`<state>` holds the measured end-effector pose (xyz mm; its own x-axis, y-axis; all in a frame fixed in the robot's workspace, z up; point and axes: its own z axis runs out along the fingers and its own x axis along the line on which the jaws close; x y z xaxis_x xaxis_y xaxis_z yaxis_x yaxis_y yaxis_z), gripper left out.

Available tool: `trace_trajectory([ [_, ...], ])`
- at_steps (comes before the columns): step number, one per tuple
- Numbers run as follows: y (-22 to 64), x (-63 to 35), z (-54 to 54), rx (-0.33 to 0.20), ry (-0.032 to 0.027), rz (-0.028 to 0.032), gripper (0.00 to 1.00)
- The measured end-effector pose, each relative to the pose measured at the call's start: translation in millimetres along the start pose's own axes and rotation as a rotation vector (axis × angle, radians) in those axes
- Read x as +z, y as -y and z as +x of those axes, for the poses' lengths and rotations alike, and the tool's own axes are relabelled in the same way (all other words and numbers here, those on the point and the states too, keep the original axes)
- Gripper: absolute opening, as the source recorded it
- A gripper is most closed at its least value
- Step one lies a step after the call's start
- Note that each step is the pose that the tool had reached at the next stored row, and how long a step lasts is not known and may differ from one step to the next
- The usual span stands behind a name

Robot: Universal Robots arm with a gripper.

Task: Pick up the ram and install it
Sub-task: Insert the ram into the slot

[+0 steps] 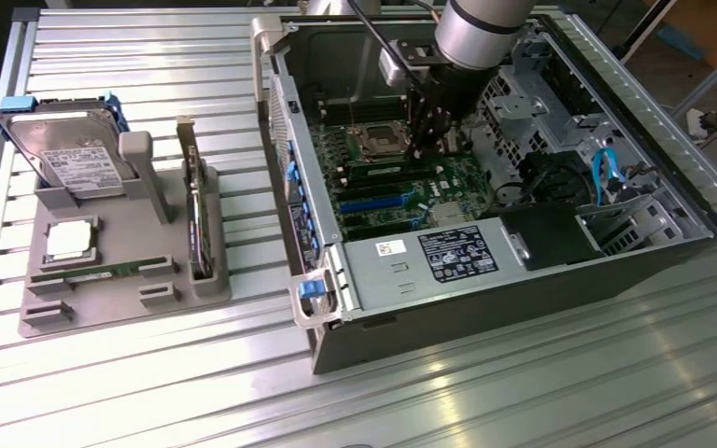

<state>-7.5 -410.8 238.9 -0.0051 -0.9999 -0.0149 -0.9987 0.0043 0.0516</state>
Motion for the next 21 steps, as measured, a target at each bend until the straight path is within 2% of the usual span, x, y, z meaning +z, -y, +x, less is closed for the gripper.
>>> trace_trajectory([
  [6,0.0,0.0,0.0,0.005,0.0002,0.0001,0.12],
  [12,0.0,0.0,0.1,0.005,0.0033,0.0001,0.12],
  [21,-0.1,-0.3,1.1,0.005,0.0032,0.0000,0.12],
])
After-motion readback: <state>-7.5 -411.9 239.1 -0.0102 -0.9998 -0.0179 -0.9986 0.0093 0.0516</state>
